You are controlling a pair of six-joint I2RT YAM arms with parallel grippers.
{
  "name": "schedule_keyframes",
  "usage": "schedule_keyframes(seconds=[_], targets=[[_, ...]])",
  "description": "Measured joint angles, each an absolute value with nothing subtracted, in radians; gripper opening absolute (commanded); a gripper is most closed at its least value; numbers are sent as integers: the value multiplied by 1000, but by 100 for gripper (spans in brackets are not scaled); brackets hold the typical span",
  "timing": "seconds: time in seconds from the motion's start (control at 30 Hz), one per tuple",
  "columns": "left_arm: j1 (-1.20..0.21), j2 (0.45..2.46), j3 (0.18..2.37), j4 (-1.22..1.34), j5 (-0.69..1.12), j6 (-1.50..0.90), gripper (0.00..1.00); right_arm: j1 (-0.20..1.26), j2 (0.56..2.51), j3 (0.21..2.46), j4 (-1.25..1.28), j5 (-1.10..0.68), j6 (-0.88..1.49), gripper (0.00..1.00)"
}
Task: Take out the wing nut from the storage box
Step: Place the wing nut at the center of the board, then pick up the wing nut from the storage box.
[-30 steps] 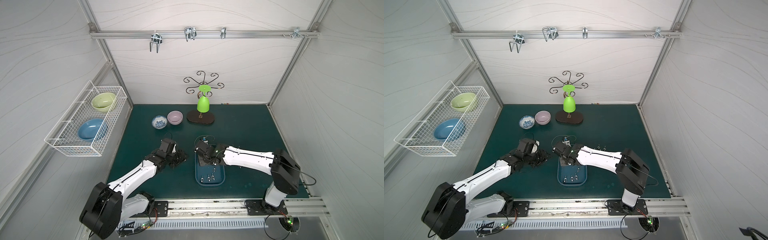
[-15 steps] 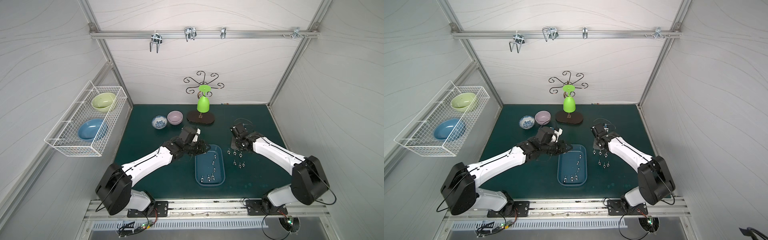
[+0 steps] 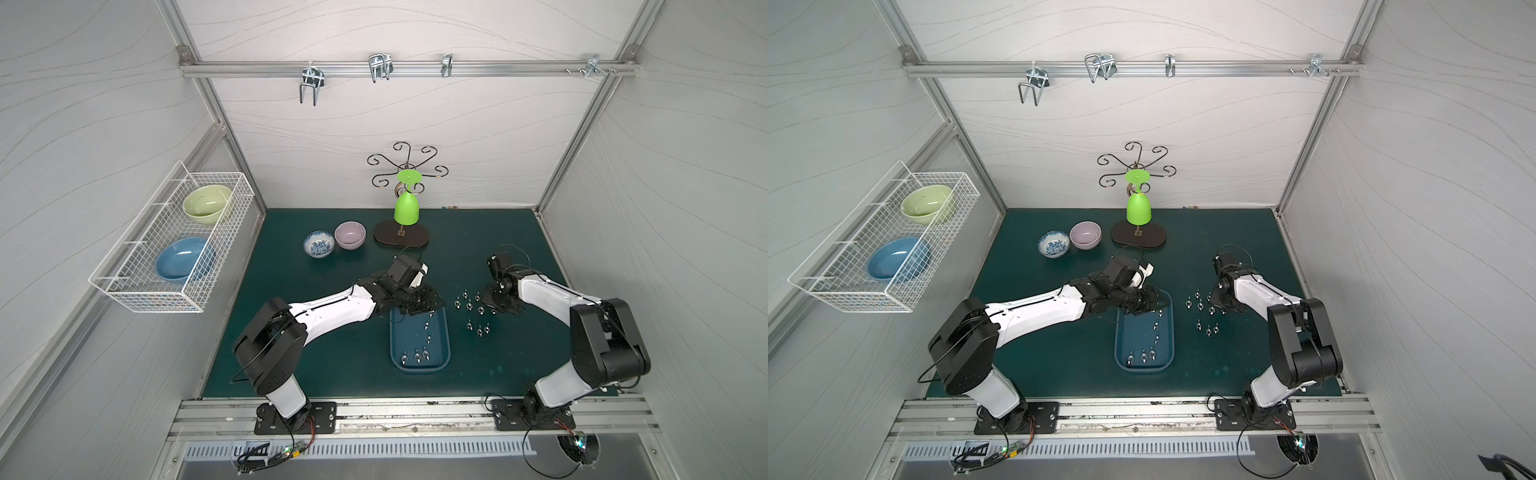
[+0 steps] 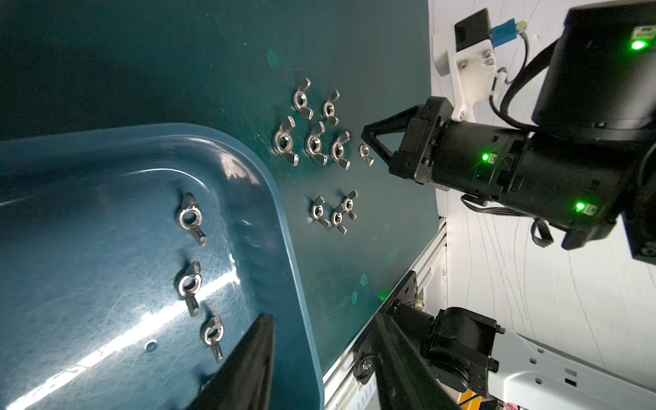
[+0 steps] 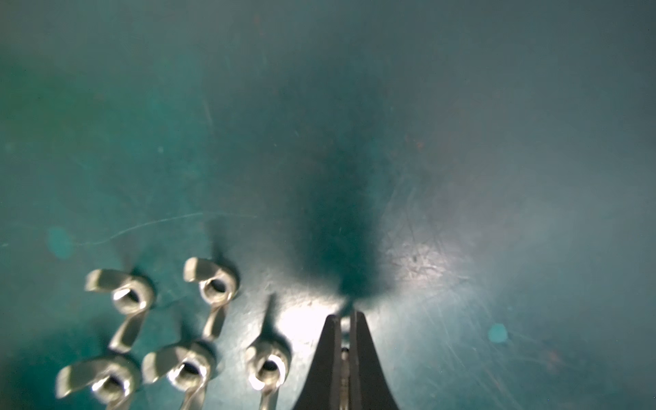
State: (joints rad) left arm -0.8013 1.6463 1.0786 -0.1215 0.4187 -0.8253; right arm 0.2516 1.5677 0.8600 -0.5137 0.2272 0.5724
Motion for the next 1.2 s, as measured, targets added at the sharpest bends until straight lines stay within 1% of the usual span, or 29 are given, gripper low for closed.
schedule_keyframes(seconds=[0.13,0.4,0.47,0.7,0.93,1.03,1.1,1.2], targets=[[-801,1646,1079,-113,421,-826,49,247,1601,861,-500,218,573,0],[-801,1646,1079,-107,426,-826,50,247,1602,862,-498,219,572,0],[-801,1646,1079,-105,426,-826,50,247,1602,862,-498,218,572,2],[-801,1646,1079,-106,427,-825,50,249,1595,862,-500,219,570,15],[-801,1645,1078,-108,424,-822,50,268,1517,862,-505,224,566,26],[-800,1639,1075,-117,418,-819,50,296,1470,863,-511,236,563,27],[-790,1621,1060,-123,414,-818,50,343,1435,868,-525,252,559,28],[-764,1567,1005,-122,407,-821,50,470,1393,894,-555,282,566,28]])
